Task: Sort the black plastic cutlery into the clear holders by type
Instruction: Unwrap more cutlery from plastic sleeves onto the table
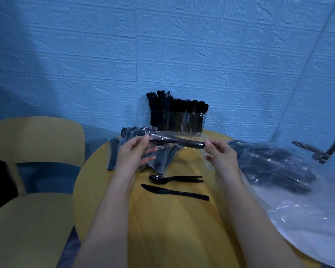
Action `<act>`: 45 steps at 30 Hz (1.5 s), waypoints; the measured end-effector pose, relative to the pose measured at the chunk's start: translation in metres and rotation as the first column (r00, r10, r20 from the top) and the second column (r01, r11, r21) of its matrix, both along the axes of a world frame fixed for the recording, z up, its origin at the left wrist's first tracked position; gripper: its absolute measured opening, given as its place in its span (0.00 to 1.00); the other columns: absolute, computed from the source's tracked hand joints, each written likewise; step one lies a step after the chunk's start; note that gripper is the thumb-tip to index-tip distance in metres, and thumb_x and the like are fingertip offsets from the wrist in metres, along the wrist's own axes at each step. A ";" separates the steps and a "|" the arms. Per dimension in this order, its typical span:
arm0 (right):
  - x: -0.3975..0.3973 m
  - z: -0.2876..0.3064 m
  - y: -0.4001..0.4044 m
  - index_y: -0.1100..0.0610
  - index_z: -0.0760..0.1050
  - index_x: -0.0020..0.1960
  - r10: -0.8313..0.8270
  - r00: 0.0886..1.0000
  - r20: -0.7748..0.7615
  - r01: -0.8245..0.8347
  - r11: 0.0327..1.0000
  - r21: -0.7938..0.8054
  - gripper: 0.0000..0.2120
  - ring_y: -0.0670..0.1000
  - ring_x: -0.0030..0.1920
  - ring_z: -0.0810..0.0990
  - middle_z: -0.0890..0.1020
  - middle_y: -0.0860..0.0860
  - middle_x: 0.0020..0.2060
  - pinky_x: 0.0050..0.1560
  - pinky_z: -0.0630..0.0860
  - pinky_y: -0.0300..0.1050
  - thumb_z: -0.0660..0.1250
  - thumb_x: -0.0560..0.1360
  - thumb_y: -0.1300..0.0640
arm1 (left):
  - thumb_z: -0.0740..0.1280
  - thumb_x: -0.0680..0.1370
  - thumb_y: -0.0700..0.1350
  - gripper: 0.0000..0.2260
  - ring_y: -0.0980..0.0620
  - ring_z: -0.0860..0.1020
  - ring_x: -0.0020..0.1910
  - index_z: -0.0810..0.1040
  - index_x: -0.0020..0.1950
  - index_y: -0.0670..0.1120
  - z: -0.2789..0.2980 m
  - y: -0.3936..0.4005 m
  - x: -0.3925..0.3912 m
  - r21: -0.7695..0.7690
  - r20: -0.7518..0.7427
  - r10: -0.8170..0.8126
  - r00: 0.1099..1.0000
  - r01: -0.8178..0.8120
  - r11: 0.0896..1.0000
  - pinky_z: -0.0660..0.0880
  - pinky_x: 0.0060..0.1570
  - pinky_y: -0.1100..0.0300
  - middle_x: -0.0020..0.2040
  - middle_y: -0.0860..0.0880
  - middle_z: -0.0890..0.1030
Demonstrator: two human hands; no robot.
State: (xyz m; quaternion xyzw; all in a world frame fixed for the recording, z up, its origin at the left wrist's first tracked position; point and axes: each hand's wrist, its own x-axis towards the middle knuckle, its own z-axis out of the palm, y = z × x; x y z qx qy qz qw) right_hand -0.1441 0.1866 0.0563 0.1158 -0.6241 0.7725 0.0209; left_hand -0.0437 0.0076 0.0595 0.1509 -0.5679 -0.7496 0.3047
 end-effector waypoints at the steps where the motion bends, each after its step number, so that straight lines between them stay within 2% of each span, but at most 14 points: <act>1: 0.000 0.000 0.000 0.52 0.78 0.46 0.012 1.000 0.002 -0.012 1.000 0.009 0.04 0.46 0.44 0.77 0.79 0.48 0.42 0.39 0.76 0.36 0.67 0.76 0.59 | 0.67 0.76 0.47 0.05 0.52 0.84 0.42 0.78 0.47 0.46 -0.001 -0.001 0.000 -0.019 0.004 0.017 1.000 -0.017 1.000 0.81 0.37 0.61 0.45 0.45 0.83; 4: -0.001 -0.001 0.000 0.56 0.79 0.55 0.064 0.998 0.004 -0.064 0.997 0.030 0.08 0.46 0.47 0.78 0.80 0.48 0.46 0.42 0.75 0.37 0.64 0.78 0.58 | 0.66 0.77 0.46 0.04 0.55 0.81 0.39 0.78 0.45 0.47 -0.003 -0.003 -0.001 -0.106 0.023 0.095 0.995 -0.092 0.990 0.80 0.36 0.63 0.42 0.47 0.82; 7: -0.001 -0.002 -0.001 0.60 0.78 0.59 0.132 0.991 0.006 -0.132 0.991 0.008 0.12 0.46 0.47 0.78 0.80 0.50 0.48 0.44 0.77 0.39 0.60 0.80 0.61 | 0.65 0.78 0.44 0.03 0.55 0.79 0.38 0.78 0.46 0.47 -0.004 -0.003 -0.001 -0.103 0.003 0.147 0.989 -0.146 0.984 0.80 0.37 0.64 0.40 0.48 0.80; 13: 0.000 -0.003 -0.002 0.58 0.78 0.55 0.141 0.990 -0.011 -0.141 0.990 0.016 0.09 0.47 0.47 0.77 0.79 0.48 0.45 0.45 0.78 0.40 0.61 0.79 0.63 | 0.67 0.77 0.42 0.02 0.56 0.78 0.41 0.77 0.44 0.47 -0.004 -0.002 -0.002 -0.105 0.007 0.179 0.984 -0.177 0.979 0.79 0.43 0.61 0.40 0.49 0.79; 19: -0.001 -0.006 -0.003 0.57 0.78 0.55 0.151 0.988 -0.020 -0.149 0.987 0.058 0.09 0.48 0.48 0.77 0.78 0.50 0.47 0.43 0.77 0.39 0.61 0.79 0.62 | 0.66 0.77 0.40 0.02 0.55 0.79 0.43 0.77 0.44 0.45 -0.005 -0.001 -0.002 -0.069 -0.034 0.193 0.981 -0.195 0.978 0.80 0.40 0.66 0.44 0.48 0.79; 24: -0.001 -0.007 -0.003 0.56 0.77 0.52 0.177 0.984 0.013 -0.177 0.983 0.052 0.06 0.46 0.45 0.78 0.79 0.49 0.43 0.42 0.77 0.38 0.63 0.78 0.63 | 0.62 0.79 0.40 0.05 0.57 0.81 0.39 0.77 0.47 0.45 -0.004 0.003 -0.002 -0.042 -0.054 0.149 0.987 -0.152 0.988 0.79 0.40 0.66 0.42 0.48 0.80; 28: -0.001 -0.005 0.001 0.55 0.77 0.49 0.170 0.985 0.029 -0.172 0.983 0.060 0.05 0.46 0.42 0.80 0.81 0.49 0.41 0.40 0.76 0.38 0.66 0.76 0.63 | 0.63 0.79 0.39 0.05 0.57 0.80 0.40 0.76 0.45 0.46 -0.003 0.005 -0.004 -0.115 -0.040 0.174 0.984 -0.178 0.977 0.79 0.39 0.67 0.43 0.48 0.80; 32: 0.001 -0.003 0.003 0.55 0.79 0.48 0.145 0.989 0.030 -0.146 0.988 0.049 0.05 0.46 0.40 0.81 0.83 0.50 0.40 0.40 0.76 0.39 0.69 0.74 0.63 | 0.62 0.80 0.42 0.04 0.51 0.80 0.45 0.75 0.46 0.47 -0.007 0.003 -0.009 -0.139 -0.060 0.247 0.967 -0.253 0.957 0.79 0.38 0.66 0.48 0.46 0.78; 34: 0.002 -0.003 0.002 0.56 0.79 0.48 0.160 0.986 0.051 -0.162 0.987 0.024 0.05 0.47 0.41 0.81 0.83 0.52 0.40 0.41 0.77 0.40 0.69 0.74 0.63 | 0.61 0.81 0.43 0.05 0.52 0.80 0.43 0.74 0.48 0.44 -0.007 0.001 -0.009 -0.096 -0.075 0.273 0.959 -0.279 0.955 0.79 0.37 0.66 0.47 0.46 0.77; 37: 0.001 -0.001 0.006 0.61 0.78 0.52 0.166 0.980 0.115 -0.155 0.983 -0.099 0.07 0.46 0.40 0.82 0.83 0.53 0.42 0.40 0.79 0.38 0.68 0.74 0.64 | 0.58 0.82 0.43 0.05 0.56 0.79 0.38 0.71 0.53 0.42 -0.004 -0.003 -0.006 0.077 -0.108 0.345 0.933 -0.338 0.938 0.79 0.34 0.65 0.44 0.48 0.76; 41: 0.001 0.001 0.011 0.63 0.76 0.53 0.133 0.978 0.163 -0.104 0.979 -0.173 0.07 0.47 0.40 0.83 0.82 0.55 0.41 0.40 0.80 0.36 0.66 0.76 0.65 | 0.56 0.83 0.44 0.06 0.56 0.80 0.37 0.69 0.48 0.47 -0.004 -0.007 -0.002 0.229 -0.137 0.437 0.889 -0.401 0.887 0.80 0.35 0.62 0.43 0.50 0.76; 45: -0.001 0.009 0.020 0.66 0.76 0.52 0.033 0.986 0.163 -0.007 0.987 -0.160 0.05 0.46 0.35 0.82 0.80 0.56 0.39 0.39 0.80 0.34 0.65 0.76 0.66 | 0.57 0.83 0.44 0.05 0.53 0.82 0.39 0.68 0.55 0.43 -0.009 -0.020 0.003 0.453 -0.112 0.596 0.795 -0.492 0.743 0.78 0.35 0.64 0.47 0.45 0.77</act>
